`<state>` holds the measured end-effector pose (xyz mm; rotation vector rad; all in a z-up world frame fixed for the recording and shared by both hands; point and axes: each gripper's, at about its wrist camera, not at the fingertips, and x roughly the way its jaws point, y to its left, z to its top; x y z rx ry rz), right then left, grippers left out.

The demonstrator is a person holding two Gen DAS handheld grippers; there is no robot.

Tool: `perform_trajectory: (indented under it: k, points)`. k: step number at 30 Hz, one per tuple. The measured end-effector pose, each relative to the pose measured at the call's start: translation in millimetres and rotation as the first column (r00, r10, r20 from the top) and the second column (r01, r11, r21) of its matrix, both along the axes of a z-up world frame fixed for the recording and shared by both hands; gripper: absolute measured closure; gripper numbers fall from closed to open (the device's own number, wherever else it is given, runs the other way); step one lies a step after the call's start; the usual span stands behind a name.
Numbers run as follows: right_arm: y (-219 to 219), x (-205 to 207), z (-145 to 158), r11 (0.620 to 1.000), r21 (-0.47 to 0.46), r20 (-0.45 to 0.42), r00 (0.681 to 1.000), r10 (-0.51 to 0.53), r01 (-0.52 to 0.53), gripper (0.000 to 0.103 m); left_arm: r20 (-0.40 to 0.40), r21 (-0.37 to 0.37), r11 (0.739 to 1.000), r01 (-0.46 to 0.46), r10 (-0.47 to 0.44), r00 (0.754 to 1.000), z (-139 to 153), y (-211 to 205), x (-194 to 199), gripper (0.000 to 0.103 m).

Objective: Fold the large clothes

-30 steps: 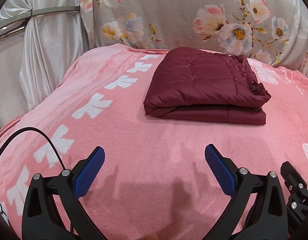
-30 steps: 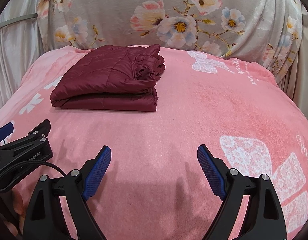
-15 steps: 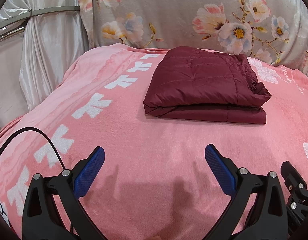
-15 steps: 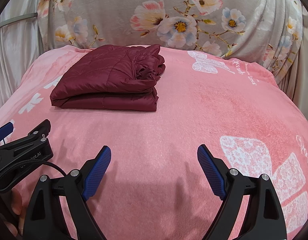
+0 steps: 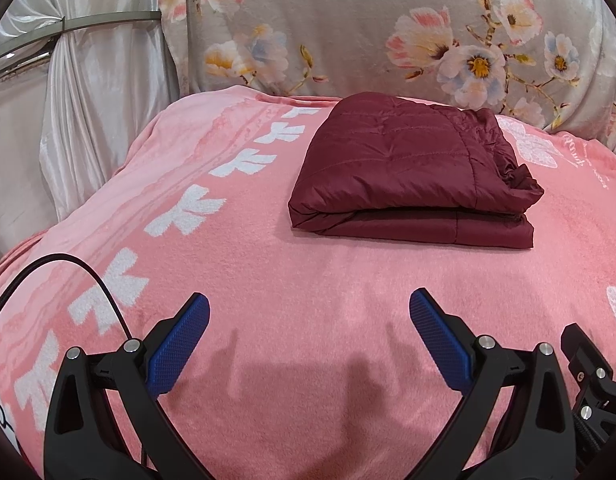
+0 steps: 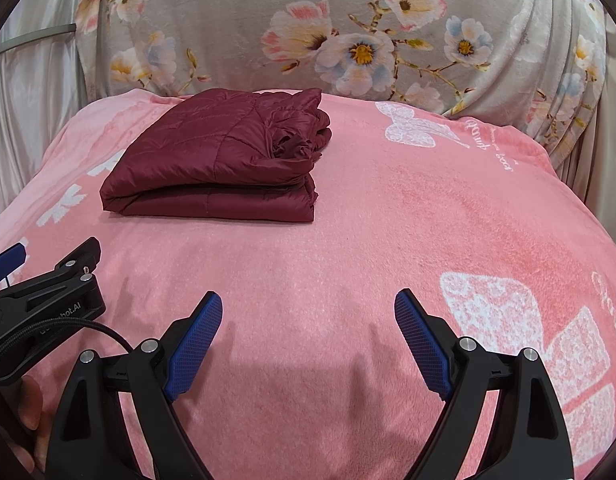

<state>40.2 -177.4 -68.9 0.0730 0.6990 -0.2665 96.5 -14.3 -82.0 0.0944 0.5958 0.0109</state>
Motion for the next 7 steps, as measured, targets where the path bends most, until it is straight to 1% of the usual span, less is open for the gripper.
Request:
perform_trajectory:
  k: [7]
  points:
    - [1.0,0.7,-0.7,1.000,-0.001,-0.011,1.000,0.011,-0.011,0.016,0.003,-0.001,1.000,0.003,-0.003,1.000,-0.2,1.6,-0.2,0.006]
